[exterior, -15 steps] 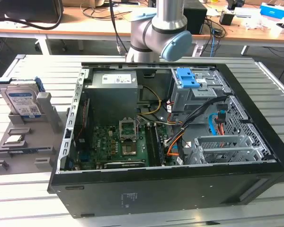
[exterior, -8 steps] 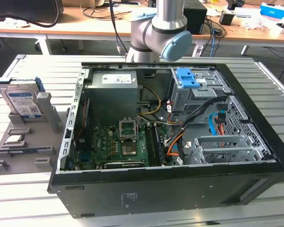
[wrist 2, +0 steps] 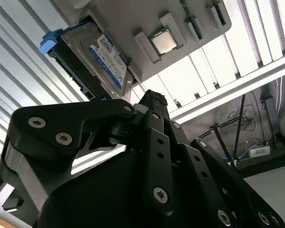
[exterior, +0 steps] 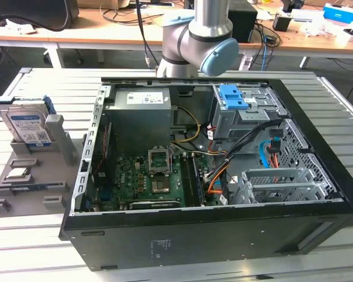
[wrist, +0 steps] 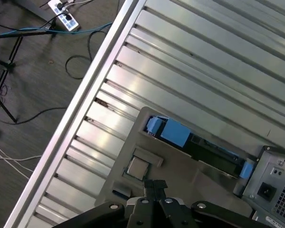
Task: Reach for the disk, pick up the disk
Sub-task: 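Pick up the disk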
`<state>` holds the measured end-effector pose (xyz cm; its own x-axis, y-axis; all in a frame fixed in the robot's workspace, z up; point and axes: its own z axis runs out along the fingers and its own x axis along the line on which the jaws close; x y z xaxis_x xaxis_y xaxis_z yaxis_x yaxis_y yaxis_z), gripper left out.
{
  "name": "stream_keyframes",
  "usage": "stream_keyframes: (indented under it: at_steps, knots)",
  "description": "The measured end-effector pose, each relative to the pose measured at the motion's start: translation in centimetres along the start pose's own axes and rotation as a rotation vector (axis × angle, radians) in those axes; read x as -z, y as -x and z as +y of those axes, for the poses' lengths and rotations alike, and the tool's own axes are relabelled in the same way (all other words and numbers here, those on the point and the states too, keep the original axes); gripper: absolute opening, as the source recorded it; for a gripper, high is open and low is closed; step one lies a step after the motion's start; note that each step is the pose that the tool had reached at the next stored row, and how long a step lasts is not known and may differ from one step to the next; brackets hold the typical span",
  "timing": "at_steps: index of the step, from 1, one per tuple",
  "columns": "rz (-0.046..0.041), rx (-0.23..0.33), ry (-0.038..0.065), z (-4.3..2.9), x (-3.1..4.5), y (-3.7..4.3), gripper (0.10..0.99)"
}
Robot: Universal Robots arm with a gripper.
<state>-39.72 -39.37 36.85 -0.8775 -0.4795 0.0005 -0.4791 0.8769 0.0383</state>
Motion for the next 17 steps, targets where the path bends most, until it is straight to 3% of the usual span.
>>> stream_keyframes:
  at_steps: [4,8,17]
  knots:
    - [0.002,0.053,0.0,0.0,0.0,0.0,0.106]
    - [0.0054,0.139,0.0,0.0,0.0,0.0,0.106]
    - [0.0095,0.249,0.0,0.0,0.0,0.0,0.106]
